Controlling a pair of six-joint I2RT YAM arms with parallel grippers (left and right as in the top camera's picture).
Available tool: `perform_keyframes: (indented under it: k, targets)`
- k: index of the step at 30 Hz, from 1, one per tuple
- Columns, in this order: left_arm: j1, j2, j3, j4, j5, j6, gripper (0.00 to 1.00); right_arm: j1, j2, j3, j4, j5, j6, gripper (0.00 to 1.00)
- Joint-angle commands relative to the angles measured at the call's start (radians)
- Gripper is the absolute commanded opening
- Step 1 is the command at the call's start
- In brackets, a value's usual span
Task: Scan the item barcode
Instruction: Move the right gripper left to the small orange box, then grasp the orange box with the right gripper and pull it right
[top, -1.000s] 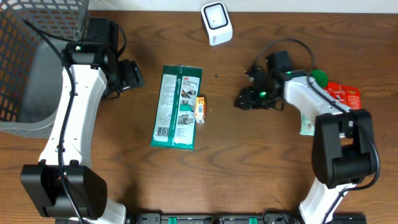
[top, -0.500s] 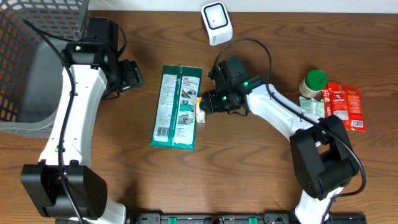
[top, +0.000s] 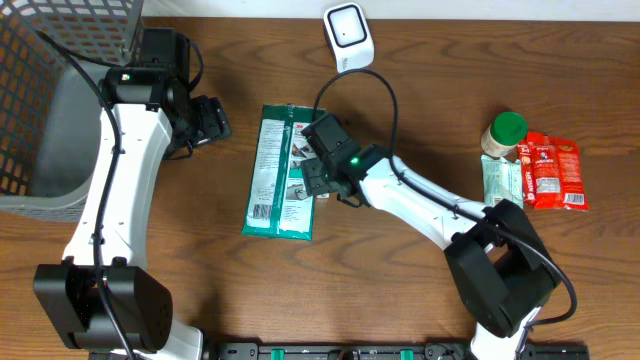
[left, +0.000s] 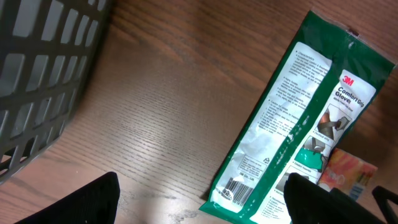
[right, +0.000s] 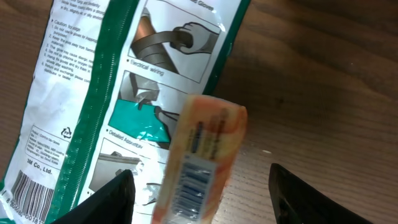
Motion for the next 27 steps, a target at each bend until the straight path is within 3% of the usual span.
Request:
perform_keyframes:
  k: [1,4,10,23,27]
  targets:
    - [0.004,-0.014,0.004,-0.004,-0.013,0.005,0.85,0.014,-0.026,0.014,0.003,0.088,0.019,0.68]
    - [0.004,-0.014,0.004,-0.004,-0.013,0.005,0.85,0.015,-0.025,0.011,0.000,0.099,0.019,0.76]
    - [0.004,-0.014,0.004,-0.004,-0.013,0.005,0.85,0.016,-0.020,-0.002,0.009,0.098,0.038,0.64]
    - [0.004,-0.014,0.003,-0.004,-0.013,0.005,0.85,0.024,0.021,-0.015,0.034,0.071,0.060,0.59]
    - [0.004,-0.014,0.004,-0.004,-0.013,0.005,0.85,0.026,0.024,-0.015,0.034,0.072,0.060,0.48]
